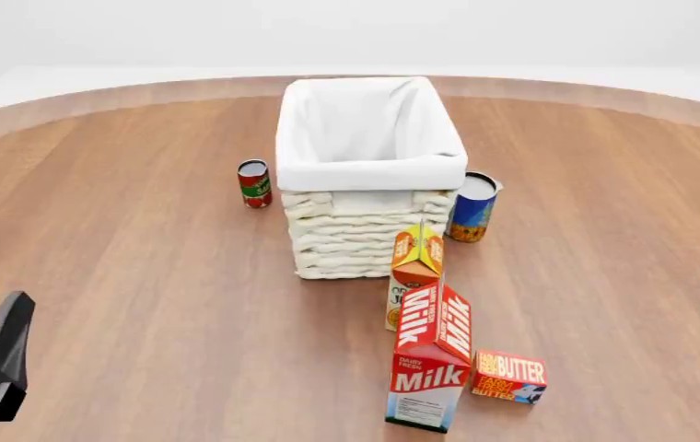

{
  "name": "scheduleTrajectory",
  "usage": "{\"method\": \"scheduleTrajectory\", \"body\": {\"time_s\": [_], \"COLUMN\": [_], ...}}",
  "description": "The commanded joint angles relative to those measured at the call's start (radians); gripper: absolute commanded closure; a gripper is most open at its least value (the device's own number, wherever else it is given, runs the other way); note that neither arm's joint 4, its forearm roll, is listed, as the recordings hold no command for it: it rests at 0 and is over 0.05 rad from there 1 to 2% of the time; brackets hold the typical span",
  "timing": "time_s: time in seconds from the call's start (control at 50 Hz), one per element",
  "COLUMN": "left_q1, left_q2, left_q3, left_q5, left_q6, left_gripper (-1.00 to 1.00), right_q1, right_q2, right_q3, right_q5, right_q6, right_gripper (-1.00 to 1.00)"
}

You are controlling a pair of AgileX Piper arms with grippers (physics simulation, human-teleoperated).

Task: Pick up the butter and put it in the basket.

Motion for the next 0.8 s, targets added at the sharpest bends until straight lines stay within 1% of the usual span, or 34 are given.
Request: {"method": "scheduleTrajectory", "body": {"time_s": [0.02,0.04,0.06,0.08,0.1,0.14,0.18,0.2,0.22,0.24,0.28,0.3,0.32,0.36,0.4,0.42,0.44,0.48,0.5,0.52,0.54,0.56,0.58,0.6,0.62,0.64,0.68,0.7,0.72,0.76,0.78,0.8], "left_q1": [0.0,0.0,0.0,0.0,0.0,0.0,0.0,0.0,0.0,0.0,0.0,0.0,0.0,0.0,0.0,0.0,0.0,0.0,0.0,0.0,0.0,0.0,0.0,0.0,0.0,0.0,0.0,0.0,0.0,0.0,0.0,0.0], "left_q2": [0.0,0.0,0.0,0.0,0.0,0.0,0.0,0.0,0.0,0.0,0.0,0.0,0.0,0.0,0.0,0.0,0.0,0.0,0.0,0.0,0.0,0.0,0.0,0.0,0.0,0.0,0.0,0.0,0.0,0.0,0.0,0.0], "left_q3": [0.0,0.0,0.0,0.0,0.0,0.0,0.0,0.0,0.0,0.0,0.0,0.0,0.0,0.0,0.0,0.0,0.0,0.0,0.0,0.0,0.0,0.0,0.0,0.0,0.0,0.0,0.0,0.0,0.0,0.0,0.0,0.0], "left_q5": [0.0,0.0,0.0,0.0,0.0,0.0,0.0,0.0,0.0,0.0,0.0,0.0,0.0,0.0,0.0,0.0,0.0,0.0,0.0,0.0,0.0,0.0,0.0,0.0,0.0,0.0,0.0,0.0,0.0,0.0,0.0,0.0], "left_q6": [0.0,0.0,0.0,0.0,0.0,0.0,0.0,0.0,0.0,0.0,0.0,0.0,0.0,0.0,0.0,0.0,0.0,0.0,0.0,0.0,0.0,0.0,0.0,0.0,0.0,0.0,0.0,0.0,0.0,0.0,0.0,0.0], "left_gripper": [-1.0,-1.0,-1.0,-1.0,-1.0,-1.0,-1.0,-1.0,-1.0,-1.0,-1.0,-1.0,-1.0,-1.0,-1.0,-1.0,-1.0,-1.0,-1.0,-1.0,-1.0,-1.0,-1.0,-1.0,-1.0,-1.0,-1.0,-1.0,-1.0,-1.0,-1.0,-1.0], "right_q1": [0.047,0.051,0.055,0.064,0.068,0.075,0.076,0.073,0.073,0.074,0.076,0.082,0.082,0.122,0.124,0.15,0.153,0.193,0.21,0.222,0.222,0.227,0.256,0.262,0.278,0.284,0.289,0.315,0.315,0.349,0.349,0.357], "right_q2": [0.145,0.174,0.184,0.194,0.217,0.257,0.303,0.335,0.336,0.371,0.394,0.404,0.419,0.445,0.483,0.48,0.487,0.515,0.542,0.56,0.56,0.558,0.574,0.592,0.604,0.605,0.645,0.659,0.66,0.69,0.69,0.719], "right_q3": [-0.184,-0.198,-0.21,-0.225,-0.241,-0.271,-0.299,-0.309,-0.309,-0.33,-0.352,-0.374,-0.394,-0.433,-0.48,-0.488,-0.5,-0.536,-0.58,-0.612,-0.613,-0.607,-0.646,-0.68,-0.706,-0.712,-0.789,-0.828,-0.828,-0.904,-0.904,-0.963], "right_q5": [0.089,0.095,0.101,0.112,0.124,0.139,0.159,0.169,0.169,0.188,0.2,0.212,0.226,0.273,0.304,0.317,0.326,0.378,0.417,0.444,0.444,0.446,0.486,0.51,0.539,0.546,0.597,0.641,0.641,0.718,0.719,0.764], "right_q6": [-0.145,-0.183,-0.21,-0.214,-0.235,-0.303,-0.34,-0.372,-0.372,-0.402,-0.455,-0.494,-0.502,-0.545,-0.574,-0.606,-0.616,-0.651,-0.628,-0.626,-0.626,-0.661,-0.659,-0.646,-0.677,-0.702,-0.704,-0.716,-0.716,-0.731,-0.731,-0.751], "right_gripper": [-1.0,-1.0,-1.0,-1.0,-1.0,-1.0,-1.0,-1.0,-1.0,-1.0,-1.0,-1.0,-1.0,-1.0,-1.0,-1.0,-1.0,-1.0,-1.0,-1.0,-1.0,-1.0,-1.0,-1.0,-1.0,-1.0,-1.0,-1.0,-1.0,-1.0,-1.0,-1.0]}}
